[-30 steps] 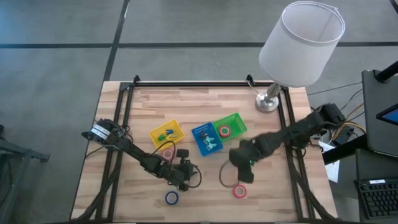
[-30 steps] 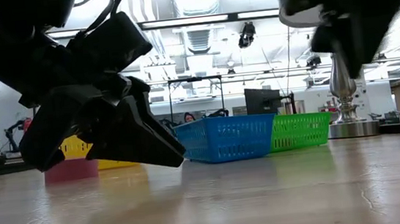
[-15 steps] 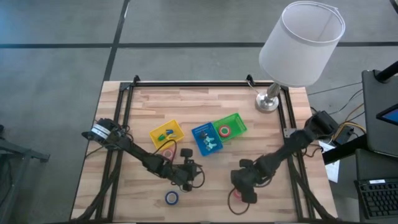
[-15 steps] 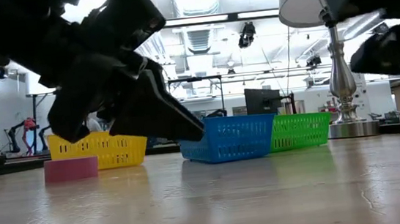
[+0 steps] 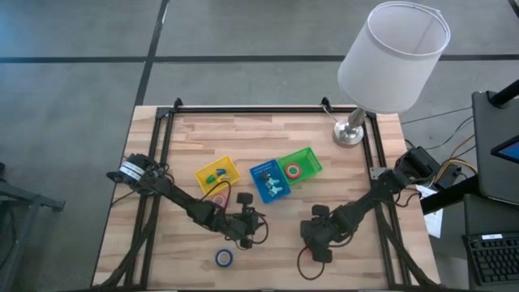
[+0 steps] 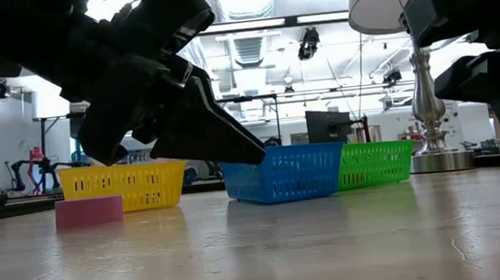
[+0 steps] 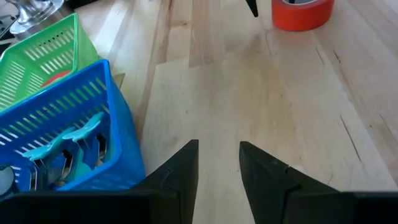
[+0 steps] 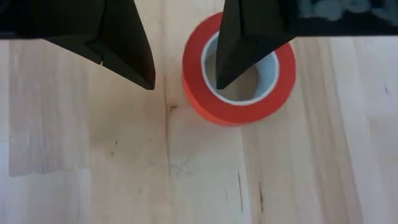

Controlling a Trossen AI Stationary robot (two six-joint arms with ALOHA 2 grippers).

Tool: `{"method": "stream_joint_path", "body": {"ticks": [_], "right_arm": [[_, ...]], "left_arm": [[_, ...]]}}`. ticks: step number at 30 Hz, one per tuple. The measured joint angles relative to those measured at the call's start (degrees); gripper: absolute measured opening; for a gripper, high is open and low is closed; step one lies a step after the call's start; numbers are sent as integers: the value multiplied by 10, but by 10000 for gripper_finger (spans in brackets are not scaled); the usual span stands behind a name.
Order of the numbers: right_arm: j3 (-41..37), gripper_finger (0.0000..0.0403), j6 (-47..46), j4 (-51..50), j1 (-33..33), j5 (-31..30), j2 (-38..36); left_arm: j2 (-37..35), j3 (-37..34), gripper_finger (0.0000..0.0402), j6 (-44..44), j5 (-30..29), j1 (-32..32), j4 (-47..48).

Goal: Pick and place Stapler, Stapler remover, tape
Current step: Put the orange tape into the green bin

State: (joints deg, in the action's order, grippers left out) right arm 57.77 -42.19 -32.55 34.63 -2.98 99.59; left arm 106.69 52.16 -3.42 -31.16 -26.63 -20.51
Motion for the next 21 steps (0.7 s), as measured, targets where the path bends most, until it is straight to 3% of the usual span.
{"method": "stream_joint_path", "body": {"ticks": [14,21], "right_arm": [[0,30,45,-1,-25,54,-10],[16,28,116,-64,-91,51,-71]], "left_arm": [[0,4,119,17,0,0,0],[0,10,119,30,0,0,0]]}}
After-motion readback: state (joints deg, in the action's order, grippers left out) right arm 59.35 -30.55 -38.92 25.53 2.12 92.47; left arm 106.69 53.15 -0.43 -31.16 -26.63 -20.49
